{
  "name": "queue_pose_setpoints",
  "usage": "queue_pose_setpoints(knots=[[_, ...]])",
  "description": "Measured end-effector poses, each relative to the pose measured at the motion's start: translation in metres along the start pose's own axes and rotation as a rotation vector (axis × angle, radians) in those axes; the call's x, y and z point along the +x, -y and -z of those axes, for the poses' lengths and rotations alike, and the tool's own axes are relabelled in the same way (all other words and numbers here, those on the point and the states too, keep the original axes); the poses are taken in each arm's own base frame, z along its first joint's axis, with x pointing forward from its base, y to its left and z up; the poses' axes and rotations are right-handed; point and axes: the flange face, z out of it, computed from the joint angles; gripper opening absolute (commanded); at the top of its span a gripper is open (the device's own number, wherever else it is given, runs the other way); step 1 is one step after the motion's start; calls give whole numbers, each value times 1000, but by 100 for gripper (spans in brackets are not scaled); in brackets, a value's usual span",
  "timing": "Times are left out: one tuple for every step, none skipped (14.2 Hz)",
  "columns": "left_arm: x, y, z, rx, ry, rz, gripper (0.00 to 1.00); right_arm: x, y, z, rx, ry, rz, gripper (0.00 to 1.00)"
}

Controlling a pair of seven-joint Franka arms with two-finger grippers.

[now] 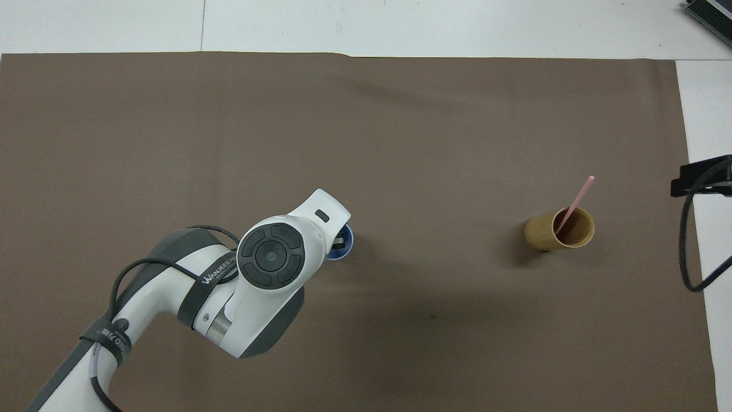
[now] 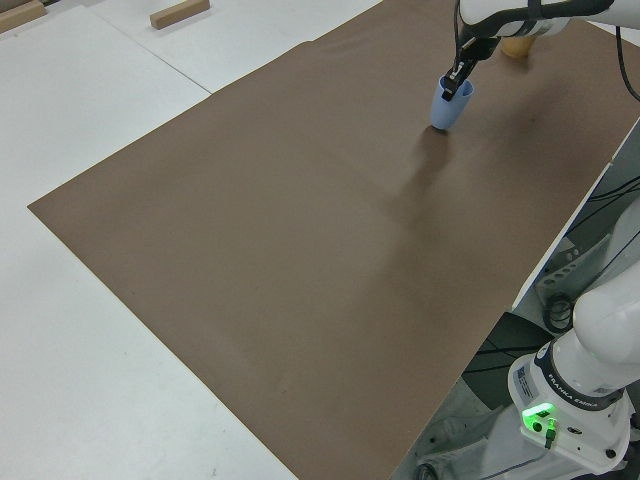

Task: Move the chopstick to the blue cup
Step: 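Lower the blue cup onto the table and open the left gripper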

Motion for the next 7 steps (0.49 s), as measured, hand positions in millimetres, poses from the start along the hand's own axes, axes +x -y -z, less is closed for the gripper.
queue_pose_setpoints(knots=[[0, 0, 0, 0, 0, 0, 0, 0, 0, 0, 0, 0, 0, 100], [0, 0, 0, 0, 0, 0, 0, 0, 0, 0, 0, 0, 0, 100], [0, 0, 0, 0, 0, 0, 0, 0, 0, 0, 0, 0, 0, 100], [0, 0, 0, 0, 0, 0, 0, 0, 0, 0, 0, 0, 0, 100], [0, 0, 0, 0, 0, 0, 0, 0, 0, 0, 0, 0, 0, 100], [0, 0, 0, 0, 0, 0, 1, 0, 0, 0, 0, 0, 0, 100], [0, 0, 0, 0, 0, 0, 3, 0, 0, 0, 0, 0, 0, 100]])
